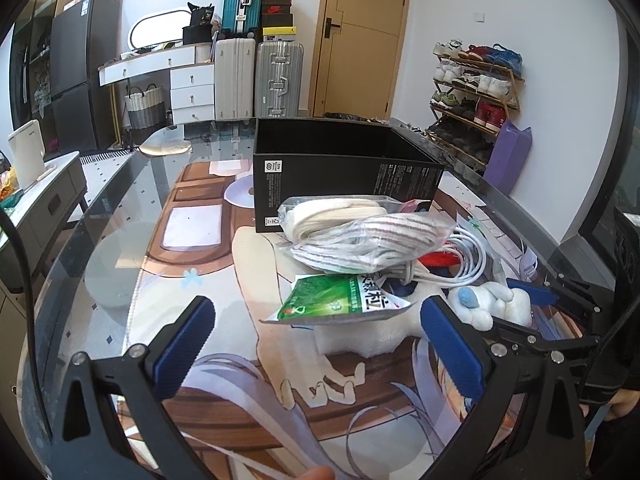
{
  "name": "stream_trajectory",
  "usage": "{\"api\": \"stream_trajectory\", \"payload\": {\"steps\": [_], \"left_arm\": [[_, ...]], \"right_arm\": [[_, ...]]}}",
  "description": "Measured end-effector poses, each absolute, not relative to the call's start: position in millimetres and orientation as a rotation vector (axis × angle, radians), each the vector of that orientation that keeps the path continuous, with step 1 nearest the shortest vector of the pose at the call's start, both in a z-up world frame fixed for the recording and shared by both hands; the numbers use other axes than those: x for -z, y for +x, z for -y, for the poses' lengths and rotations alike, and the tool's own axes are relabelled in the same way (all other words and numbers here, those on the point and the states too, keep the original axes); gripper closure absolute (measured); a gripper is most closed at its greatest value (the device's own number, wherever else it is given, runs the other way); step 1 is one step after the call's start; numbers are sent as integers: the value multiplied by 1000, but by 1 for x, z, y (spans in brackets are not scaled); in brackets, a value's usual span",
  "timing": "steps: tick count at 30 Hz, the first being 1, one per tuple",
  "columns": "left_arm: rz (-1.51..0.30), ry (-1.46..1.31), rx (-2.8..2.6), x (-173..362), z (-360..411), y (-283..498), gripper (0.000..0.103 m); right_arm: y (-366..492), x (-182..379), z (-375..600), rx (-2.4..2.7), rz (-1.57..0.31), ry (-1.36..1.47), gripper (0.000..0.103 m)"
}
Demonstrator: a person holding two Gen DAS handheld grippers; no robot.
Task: Organize soft objects
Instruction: 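Close the right tool on the white plush toy while the left tool grasps the clear plastic bag, then lift the plush toy with the right tool while the left tool carries the bag over the black box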
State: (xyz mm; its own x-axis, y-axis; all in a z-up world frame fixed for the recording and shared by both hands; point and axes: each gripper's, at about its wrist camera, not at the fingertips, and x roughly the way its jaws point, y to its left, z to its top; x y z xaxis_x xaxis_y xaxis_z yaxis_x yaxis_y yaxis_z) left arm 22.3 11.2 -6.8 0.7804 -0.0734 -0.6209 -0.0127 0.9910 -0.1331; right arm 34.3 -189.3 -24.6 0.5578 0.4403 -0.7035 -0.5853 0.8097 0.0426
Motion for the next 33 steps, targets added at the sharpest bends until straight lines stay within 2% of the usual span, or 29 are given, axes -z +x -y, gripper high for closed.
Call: {"api": "stream_trajectory", "payload": {"steps": [5, 21, 22, 27, 29, 33], "left_arm": [[-691, -136, 35, 8, -12, 26, 0], [-747, -148, 35, 12, -9, 39, 1], [-743, -150, 34, 12, -10, 39, 2], [-738, -146, 49, 12, -8, 37, 24], [-741, -142, 67, 13, -6, 36, 39], [-725, -127, 78, 11, -5, 29, 41]], "right_arm": [[30, 23, 193, -621, -746, -202, 49], [6, 12, 195, -683, -667, -180, 49], [5, 11, 195, -686, -662, -177, 49], [4, 10, 196, -698, -654, -165, 49], [3, 9, 197, -698, -650, -162, 49], [4, 7, 198, -702, -640, -154, 49]]}}
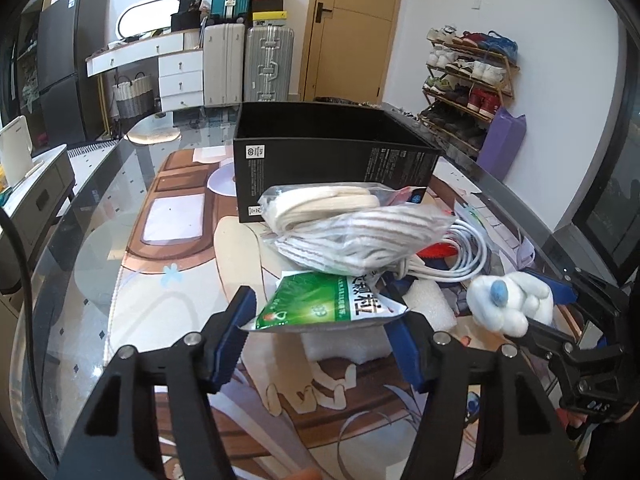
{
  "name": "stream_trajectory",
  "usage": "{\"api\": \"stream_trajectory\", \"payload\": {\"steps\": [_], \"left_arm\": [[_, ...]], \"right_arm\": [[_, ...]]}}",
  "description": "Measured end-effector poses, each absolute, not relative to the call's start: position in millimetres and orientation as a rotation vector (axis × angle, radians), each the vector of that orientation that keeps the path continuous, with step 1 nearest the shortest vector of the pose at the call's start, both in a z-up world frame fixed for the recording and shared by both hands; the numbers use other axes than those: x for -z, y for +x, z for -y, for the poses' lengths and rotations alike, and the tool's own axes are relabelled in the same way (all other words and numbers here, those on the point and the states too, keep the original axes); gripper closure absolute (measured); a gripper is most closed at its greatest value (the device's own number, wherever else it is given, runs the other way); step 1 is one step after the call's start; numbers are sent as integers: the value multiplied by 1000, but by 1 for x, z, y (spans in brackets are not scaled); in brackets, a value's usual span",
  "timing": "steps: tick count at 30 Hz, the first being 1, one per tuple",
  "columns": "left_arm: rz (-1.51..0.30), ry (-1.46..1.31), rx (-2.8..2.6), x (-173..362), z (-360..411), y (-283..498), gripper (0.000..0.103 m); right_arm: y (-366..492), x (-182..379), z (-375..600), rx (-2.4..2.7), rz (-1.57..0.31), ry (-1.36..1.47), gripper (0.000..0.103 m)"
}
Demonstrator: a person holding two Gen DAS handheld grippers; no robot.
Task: Organize soft objects
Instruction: 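Lift the plush toy with the right tool while the left tool carries the bag over the black box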
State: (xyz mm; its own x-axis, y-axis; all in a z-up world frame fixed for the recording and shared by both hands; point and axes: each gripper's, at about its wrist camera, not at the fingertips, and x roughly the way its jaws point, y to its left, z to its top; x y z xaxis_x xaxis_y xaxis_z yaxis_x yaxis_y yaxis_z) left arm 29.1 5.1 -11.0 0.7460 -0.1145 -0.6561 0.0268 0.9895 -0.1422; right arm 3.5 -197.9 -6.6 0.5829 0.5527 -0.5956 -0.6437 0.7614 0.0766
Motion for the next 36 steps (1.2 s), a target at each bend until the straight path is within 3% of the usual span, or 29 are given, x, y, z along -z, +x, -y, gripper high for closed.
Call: {"api": "stream_trajectory", "payload": {"steps": [36], "left_arm": [[-538, -138, 69, -47, -23, 3, 47]], "right_arm": [[6, -32, 208, -671, -518, -78, 49]]}}
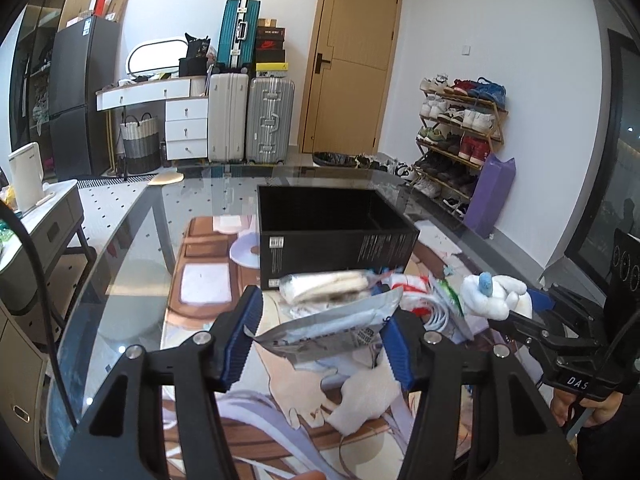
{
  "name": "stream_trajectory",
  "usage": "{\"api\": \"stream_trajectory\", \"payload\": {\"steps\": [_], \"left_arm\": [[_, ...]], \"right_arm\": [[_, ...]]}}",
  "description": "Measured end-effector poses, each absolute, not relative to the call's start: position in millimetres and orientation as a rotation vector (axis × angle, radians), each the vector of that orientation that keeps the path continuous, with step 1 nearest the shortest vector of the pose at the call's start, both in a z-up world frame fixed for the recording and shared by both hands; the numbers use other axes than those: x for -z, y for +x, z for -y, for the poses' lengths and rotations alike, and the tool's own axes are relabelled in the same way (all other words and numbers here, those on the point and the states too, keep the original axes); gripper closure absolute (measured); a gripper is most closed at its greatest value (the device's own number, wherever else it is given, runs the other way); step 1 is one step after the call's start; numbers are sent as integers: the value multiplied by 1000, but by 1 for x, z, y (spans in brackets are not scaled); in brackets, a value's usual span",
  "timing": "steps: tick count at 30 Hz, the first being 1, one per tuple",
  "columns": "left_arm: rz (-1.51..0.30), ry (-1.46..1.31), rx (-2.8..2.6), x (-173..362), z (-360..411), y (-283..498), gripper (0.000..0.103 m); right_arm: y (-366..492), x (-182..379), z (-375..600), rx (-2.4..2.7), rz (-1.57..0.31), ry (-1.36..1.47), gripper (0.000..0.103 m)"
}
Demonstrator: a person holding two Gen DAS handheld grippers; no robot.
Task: Organize soft objects
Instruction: 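Lift the plush toy with the right tool while the left tool carries the bag over the black box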
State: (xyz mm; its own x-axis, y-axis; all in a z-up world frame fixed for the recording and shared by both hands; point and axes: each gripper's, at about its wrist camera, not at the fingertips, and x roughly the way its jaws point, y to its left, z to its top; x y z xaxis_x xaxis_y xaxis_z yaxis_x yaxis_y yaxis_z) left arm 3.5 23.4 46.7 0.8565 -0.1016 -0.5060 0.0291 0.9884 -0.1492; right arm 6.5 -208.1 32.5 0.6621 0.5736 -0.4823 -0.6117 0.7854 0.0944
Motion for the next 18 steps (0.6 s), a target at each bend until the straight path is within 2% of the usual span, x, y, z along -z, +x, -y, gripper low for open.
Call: {"api": "stream_trajectory", "payload": {"steps": [18], "left_arm": [[-496, -115, 53, -74, -29, 45, 47]], "right_arm": [[46, -69, 193, -683, -480, -64, 50]]}}
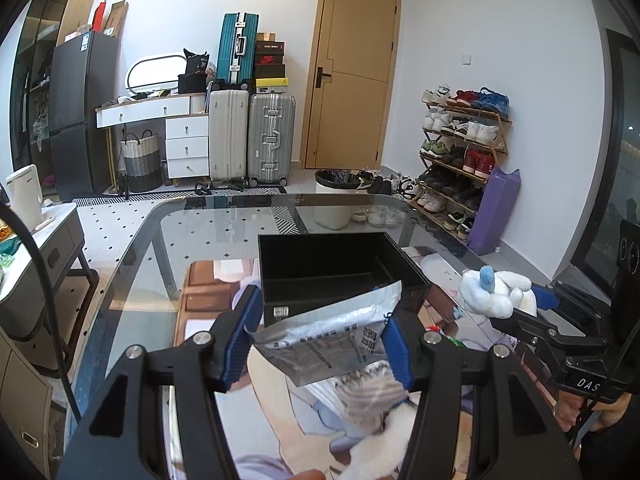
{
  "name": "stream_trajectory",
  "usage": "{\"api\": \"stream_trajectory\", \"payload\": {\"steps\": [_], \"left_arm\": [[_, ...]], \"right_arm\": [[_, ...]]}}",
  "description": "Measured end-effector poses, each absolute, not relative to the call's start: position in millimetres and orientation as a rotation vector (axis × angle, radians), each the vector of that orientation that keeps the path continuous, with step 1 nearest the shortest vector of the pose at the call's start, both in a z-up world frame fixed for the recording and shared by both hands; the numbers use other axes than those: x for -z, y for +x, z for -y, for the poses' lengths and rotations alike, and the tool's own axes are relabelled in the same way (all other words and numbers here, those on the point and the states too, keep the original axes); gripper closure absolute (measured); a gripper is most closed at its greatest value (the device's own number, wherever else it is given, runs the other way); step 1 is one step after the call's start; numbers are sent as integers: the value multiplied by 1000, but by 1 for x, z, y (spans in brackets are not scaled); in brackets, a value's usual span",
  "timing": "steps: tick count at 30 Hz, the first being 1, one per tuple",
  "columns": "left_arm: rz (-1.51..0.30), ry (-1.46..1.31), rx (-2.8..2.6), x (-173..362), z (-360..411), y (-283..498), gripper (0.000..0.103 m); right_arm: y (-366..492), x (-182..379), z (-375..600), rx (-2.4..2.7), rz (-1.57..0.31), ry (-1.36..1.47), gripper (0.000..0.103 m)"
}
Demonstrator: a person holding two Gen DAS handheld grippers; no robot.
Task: Organize soft objects
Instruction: 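Lift the plush toy with the right tool while the left tool carries the bag over the black box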
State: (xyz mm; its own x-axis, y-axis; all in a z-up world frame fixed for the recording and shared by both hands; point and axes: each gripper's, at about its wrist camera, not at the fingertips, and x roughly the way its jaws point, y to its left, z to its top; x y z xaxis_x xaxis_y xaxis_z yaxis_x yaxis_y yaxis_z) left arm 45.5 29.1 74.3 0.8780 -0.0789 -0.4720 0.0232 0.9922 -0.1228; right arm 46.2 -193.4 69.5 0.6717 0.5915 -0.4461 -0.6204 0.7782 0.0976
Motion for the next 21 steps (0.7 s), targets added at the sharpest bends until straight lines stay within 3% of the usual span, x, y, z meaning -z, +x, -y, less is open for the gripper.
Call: {"api": "stream_trajectory", "payload": {"steps": [21], "left_arm": [[-497, -135, 29, -84, -42, 112, 47]], "right_arm": [[120, -85, 167, -728, -512, -32, 50]]}}
